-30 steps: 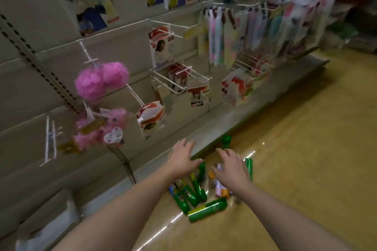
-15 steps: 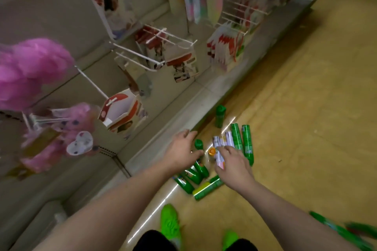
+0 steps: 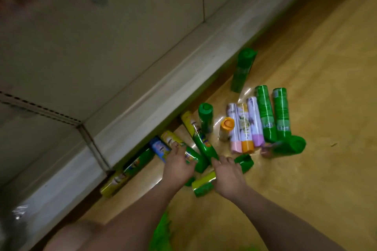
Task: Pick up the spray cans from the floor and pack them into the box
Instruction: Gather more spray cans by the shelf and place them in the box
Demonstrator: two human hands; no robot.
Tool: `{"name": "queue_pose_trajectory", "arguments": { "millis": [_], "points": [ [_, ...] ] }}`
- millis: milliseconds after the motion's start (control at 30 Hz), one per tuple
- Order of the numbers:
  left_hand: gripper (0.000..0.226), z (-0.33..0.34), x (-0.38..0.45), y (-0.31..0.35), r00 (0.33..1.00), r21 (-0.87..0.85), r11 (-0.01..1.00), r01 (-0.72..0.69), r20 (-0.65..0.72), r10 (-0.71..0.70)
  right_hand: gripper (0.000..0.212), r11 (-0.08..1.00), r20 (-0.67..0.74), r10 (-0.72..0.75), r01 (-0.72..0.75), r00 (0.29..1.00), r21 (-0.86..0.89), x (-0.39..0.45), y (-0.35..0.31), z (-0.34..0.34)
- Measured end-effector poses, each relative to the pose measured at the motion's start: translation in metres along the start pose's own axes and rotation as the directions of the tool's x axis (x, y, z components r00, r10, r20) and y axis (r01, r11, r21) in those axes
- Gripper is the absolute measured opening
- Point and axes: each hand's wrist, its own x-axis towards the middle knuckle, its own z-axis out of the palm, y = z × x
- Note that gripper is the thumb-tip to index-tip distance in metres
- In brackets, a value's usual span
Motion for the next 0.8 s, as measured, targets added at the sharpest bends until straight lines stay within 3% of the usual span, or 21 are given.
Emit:
{"name": "queue_pose_trajectory", "arguments": {
  "millis": [133,300,400,633,800],
  "points": [
    [0.061,0.076,0.056,-0.056,0.952,-0.267,0.92,0.286,-0.03,-0.305,0.06,0.988,0.088,-0.053,0.065,0.995,-0.138,0.056,0.018,0.084],
    [0.092,0.122,0.109,-0.104,0.81,-0.499,0.696,0.517,0.022,-0.586,0.055,0.919,0.171,-0.135,0.188,0.976,-0.347,0.097,0.028,0.133],
    [0.095,0.133,0.132,-0.114,0.753,-0.637,0.565,0.525,0.039,-0.657,0.06,0.89,0.182,-0.144,0.208,0.973,-0.406,0.115,0.037,0.146],
    [0.088,0.151,0.154,-0.14,0.706,-0.704,0.442,0.556,0.12,-0.698,0.065,0.865,0.182,-0.165,0.231,0.969,-0.446,0.129,0.045,0.157],
    [0.047,0.126,0.129,-0.124,0.707,-0.754,0.304,0.582,0.283,-0.648,0.054,0.874,0.193,-0.135,0.208,0.972,-0.439,0.105,0.043,0.142]
  ]
}}
